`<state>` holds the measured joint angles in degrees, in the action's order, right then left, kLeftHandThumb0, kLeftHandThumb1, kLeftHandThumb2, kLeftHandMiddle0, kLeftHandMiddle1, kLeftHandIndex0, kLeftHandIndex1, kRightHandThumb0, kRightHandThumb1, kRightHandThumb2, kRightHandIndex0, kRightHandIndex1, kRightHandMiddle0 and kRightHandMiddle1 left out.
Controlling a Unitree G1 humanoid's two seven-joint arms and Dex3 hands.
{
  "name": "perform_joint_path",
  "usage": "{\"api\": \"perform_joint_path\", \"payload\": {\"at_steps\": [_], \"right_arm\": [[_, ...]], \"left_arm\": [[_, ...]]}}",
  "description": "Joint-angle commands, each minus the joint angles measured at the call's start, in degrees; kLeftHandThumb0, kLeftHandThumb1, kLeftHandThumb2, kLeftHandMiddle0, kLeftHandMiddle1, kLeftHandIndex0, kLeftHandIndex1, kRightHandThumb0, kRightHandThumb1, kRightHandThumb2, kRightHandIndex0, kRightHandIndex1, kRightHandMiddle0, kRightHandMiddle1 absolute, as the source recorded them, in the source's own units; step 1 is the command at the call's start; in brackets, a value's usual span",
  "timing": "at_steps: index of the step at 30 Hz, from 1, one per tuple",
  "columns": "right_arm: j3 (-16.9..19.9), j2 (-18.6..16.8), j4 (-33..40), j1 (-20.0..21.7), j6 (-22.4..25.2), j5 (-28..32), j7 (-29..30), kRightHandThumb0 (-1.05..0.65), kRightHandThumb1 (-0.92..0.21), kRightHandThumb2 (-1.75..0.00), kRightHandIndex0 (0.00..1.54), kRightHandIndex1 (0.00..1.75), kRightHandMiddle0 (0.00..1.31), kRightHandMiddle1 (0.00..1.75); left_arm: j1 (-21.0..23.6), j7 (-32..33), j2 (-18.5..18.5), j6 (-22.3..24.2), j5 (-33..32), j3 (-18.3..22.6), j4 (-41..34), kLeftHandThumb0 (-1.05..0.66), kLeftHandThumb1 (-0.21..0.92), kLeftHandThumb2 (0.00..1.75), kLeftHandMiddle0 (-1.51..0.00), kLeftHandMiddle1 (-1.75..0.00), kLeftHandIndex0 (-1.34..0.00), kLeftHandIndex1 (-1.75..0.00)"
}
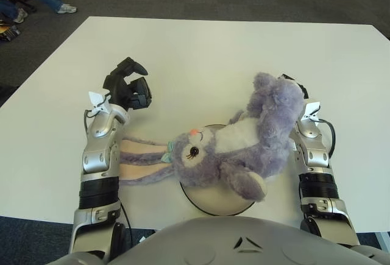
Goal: Put the doll into the plate.
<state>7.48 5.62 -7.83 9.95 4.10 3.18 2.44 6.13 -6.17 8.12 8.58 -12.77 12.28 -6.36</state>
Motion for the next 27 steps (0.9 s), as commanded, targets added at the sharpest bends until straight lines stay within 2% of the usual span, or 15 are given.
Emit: {"api": "perform_joint_path", "payload": {"at_steps": [1,10,19,23,27], "right_arm": [[0.2,0.1,-0.7,-1.4,1.3,-0.1,-0.2,-0.02,0.06,-1.68,0.91,1.75,0.76,1.54],[0.1,0.3,-0.6,-1.4,1.7,-0.5,0.0,-0.02,0.06,-1.67,0.91,1.75,0.78,1.51],[0.1,0.2,-0.2,-1.4,2.2,-0.7,0.5,-0.02,0.06,-1.66,0.9,1.75,0.78,1.5],[0.3,0.0,-0.1,-1.2,2.7,-0.8,1.2,-0.02,0.06,-1.66,0.9,1.75,0.79,1.49],[0.4,-0.3,-0.1,-1.0,3.0,-0.7,2.0,-0.02,0.07,-1.66,0.9,1.75,0.82,1.46]], "left_arm": [[-1.0,1.2,-1.2,-0.8,0.5,-0.4,0.4,-0.58,0.1,1.58,-1.2,-1.75,-0.79,-1.75],[-2.7,3.4,-3.6,-0.5,1.5,-1.1,-0.8,-0.58,0.09,1.6,-1.31,-1.75,-0.8,-1.75],[-3.9,4.4,-5.7,-1.9,1.9,-2.0,-0.3,-0.58,0.08,1.61,-1.36,-1.75,-0.81,-1.75],[-3.8,4.2,-7.4,-5.1,1.2,-1.3,3.6,-0.58,0.09,1.6,-1.35,-1.75,-0.81,-1.75],[-3.0,4.1,-9.2,-10.8,0.5,-0.1,10.5,-0.57,0.11,1.57,-1.35,-1.75,-0.79,-1.75]]}}
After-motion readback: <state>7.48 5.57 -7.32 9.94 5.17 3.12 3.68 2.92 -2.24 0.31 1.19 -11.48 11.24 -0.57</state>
